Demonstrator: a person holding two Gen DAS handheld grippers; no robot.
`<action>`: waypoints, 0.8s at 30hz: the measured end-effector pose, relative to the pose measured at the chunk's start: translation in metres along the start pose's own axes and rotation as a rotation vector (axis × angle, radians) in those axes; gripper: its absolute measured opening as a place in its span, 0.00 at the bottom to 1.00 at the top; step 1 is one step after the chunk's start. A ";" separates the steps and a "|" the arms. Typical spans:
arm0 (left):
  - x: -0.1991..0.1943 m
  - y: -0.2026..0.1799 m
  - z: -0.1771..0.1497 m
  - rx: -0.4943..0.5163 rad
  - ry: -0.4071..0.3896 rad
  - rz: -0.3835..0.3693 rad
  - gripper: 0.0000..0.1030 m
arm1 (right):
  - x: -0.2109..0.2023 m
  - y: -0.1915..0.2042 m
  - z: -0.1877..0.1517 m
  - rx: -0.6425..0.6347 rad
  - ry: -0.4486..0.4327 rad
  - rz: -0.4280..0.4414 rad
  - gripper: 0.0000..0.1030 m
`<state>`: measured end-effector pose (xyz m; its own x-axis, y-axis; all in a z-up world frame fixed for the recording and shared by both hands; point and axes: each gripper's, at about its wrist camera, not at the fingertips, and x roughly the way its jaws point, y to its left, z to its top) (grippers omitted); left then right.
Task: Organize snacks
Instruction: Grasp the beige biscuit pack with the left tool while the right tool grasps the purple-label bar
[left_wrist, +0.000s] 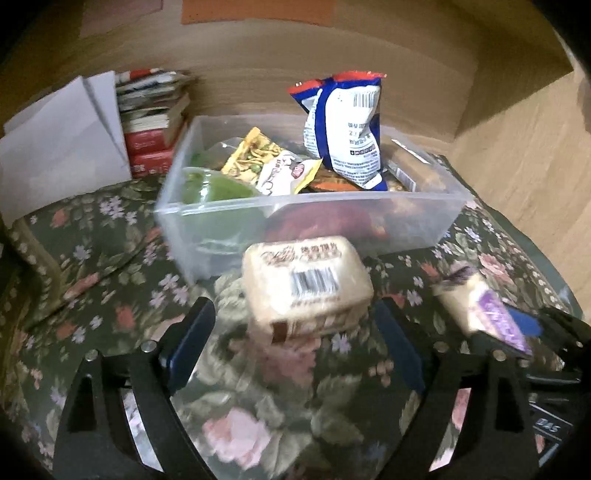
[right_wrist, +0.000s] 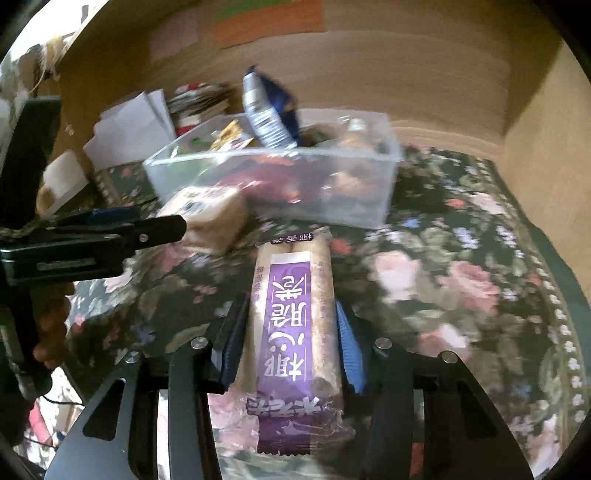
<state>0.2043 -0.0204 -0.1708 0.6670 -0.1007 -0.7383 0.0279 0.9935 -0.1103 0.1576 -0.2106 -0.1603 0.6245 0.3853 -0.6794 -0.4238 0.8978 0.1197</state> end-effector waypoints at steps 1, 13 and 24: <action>0.004 -0.001 0.002 0.000 0.007 -0.001 0.87 | -0.002 -0.003 0.002 0.008 -0.007 -0.003 0.41; 0.023 -0.009 0.009 0.005 0.016 0.014 0.75 | -0.012 -0.021 0.017 0.042 -0.062 0.005 0.41; -0.034 -0.003 0.008 0.014 -0.072 -0.024 0.74 | -0.022 -0.014 0.041 0.014 -0.128 0.005 0.41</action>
<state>0.1878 -0.0191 -0.1400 0.7174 -0.1214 -0.6860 0.0553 0.9915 -0.1177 0.1764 -0.2225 -0.1179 0.7013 0.4127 -0.5812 -0.4180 0.8986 0.1337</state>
